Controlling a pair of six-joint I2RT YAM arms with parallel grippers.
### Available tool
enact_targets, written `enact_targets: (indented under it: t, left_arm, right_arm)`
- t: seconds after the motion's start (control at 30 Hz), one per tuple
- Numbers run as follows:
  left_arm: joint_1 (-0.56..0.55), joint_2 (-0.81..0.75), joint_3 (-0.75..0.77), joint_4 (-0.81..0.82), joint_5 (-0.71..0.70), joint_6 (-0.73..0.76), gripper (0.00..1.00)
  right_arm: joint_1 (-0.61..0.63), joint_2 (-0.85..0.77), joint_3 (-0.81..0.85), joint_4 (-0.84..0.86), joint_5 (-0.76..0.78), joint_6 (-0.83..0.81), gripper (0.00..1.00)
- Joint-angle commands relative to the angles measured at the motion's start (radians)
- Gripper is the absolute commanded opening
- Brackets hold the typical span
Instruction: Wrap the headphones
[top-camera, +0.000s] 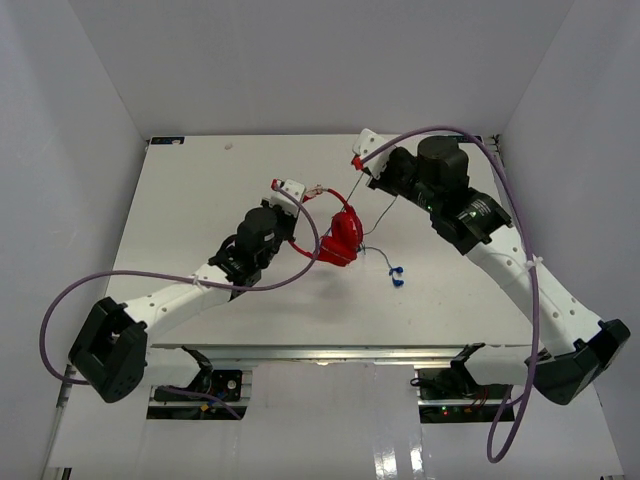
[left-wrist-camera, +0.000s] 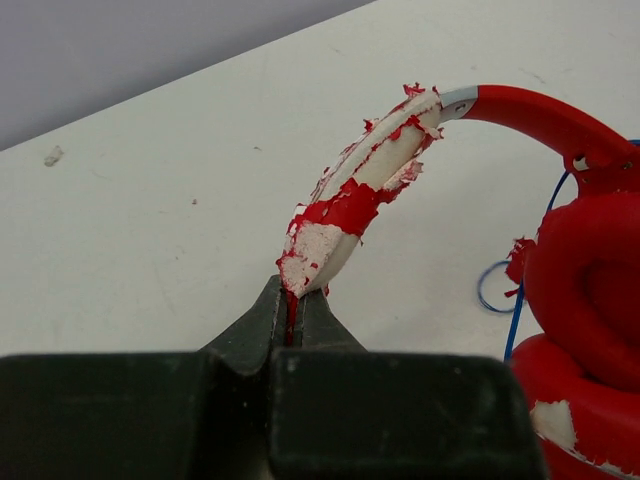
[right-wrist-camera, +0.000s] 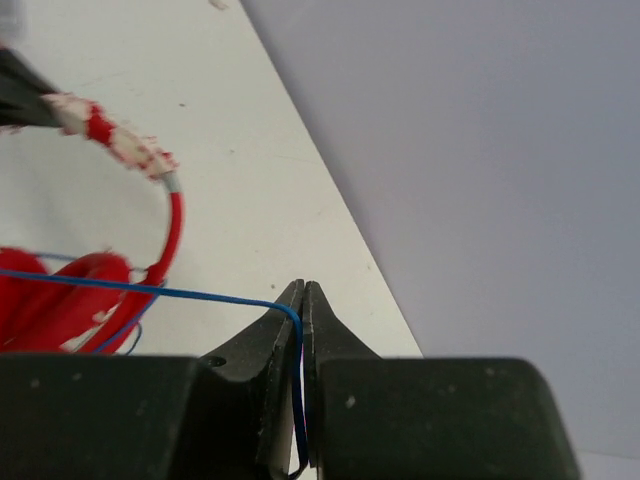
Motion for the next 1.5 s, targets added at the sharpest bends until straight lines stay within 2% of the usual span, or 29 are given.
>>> enact_targets:
  t: [0.0, 0.13, 0.27, 0.4, 0.47, 0.57, 0.63, 0.73, 0.77, 0.8, 0.93, 1.03, 1.13, 1.23, 1.33, 1.47]
  left_arm:
    - [-0.010, -0.168, -0.034, 0.008, 0.170, -0.091, 0.00]
    - [-0.013, -0.274, -0.035, -0.053, 0.232, -0.154, 0.00]
    - [-0.011, -0.366, -0.022, -0.094, 0.274, -0.229, 0.00]
    - [-0.011, -0.407, 0.025, -0.104, 0.321, -0.325, 0.00]
    - [-0.013, -0.410, 0.060, -0.104, 0.344, -0.390, 0.00]
    - [-0.013, -0.388, 0.138, -0.096, 0.397, -0.462, 0.00]
    - [-0.011, -0.368, 0.191, -0.084, 0.416, -0.531, 0.00]
    - [-0.012, -0.312, 0.267, -0.028, 0.433, -0.658, 0.00]
    - [-0.013, -0.284, 0.288, -0.006, 0.437, -0.696, 0.00]
    - [-0.014, -0.267, 0.303, 0.012, 0.438, -0.751, 0.00]
    - [-0.020, -0.180, 0.388, 0.141, 0.385, -0.885, 0.00]
    - [-0.033, -0.085, 0.461, 0.182, 0.320, -0.925, 0.00]
    - [-0.039, -0.031, 0.552, 0.170, 0.242, -0.934, 0.00]
    - [-0.040, 0.016, 0.637, 0.127, 0.096, -0.912, 0.00]
    - [-0.040, 0.050, 0.705, 0.031, -0.131, -0.866, 0.00]
    - [-0.029, 0.091, 0.778, 0.018, -0.313, -0.664, 0.00]
  right_arm:
    - [-0.094, 0.057, -0.008, 0.190, 0.097, 0.064, 0.08]
    - [-0.227, 0.116, -0.036, 0.220, 0.026, 0.156, 0.08]
    - [-0.334, 0.148, -0.103, 0.262, -0.144, 0.247, 0.08]
    - [-0.383, 0.173, -0.155, 0.309, -0.329, 0.351, 0.08]
    - [-0.403, 0.179, -0.212, 0.373, -0.507, 0.439, 0.08]
    - [-0.404, 0.202, -0.273, 0.486, -0.738, 0.539, 0.08]
    - [-0.401, 0.213, -0.302, 0.578, -0.882, 0.682, 0.08]
    - [-0.391, 0.234, -0.394, 0.873, -1.012, 0.975, 0.08]
    - [-0.385, 0.239, -0.425, 1.006, -1.032, 1.056, 0.08]
    - [-0.371, 0.239, -0.468, 1.060, -1.038, 1.102, 0.08]
    - [-0.313, 0.238, -0.561, 1.302, -1.053, 1.317, 0.08]
    - [-0.261, 0.215, -0.607, 1.372, -1.051, 1.341, 0.08]
    - [-0.208, 0.182, -0.649, 1.372, -1.054, 1.318, 0.08]
    - [-0.169, 0.123, -0.705, 1.371, -1.046, 1.288, 0.08]
    - [-0.154, 0.058, -0.748, 1.348, -1.043, 1.261, 0.08]
    - [-0.148, -0.037, -0.770, 1.238, -1.039, 1.178, 0.08]
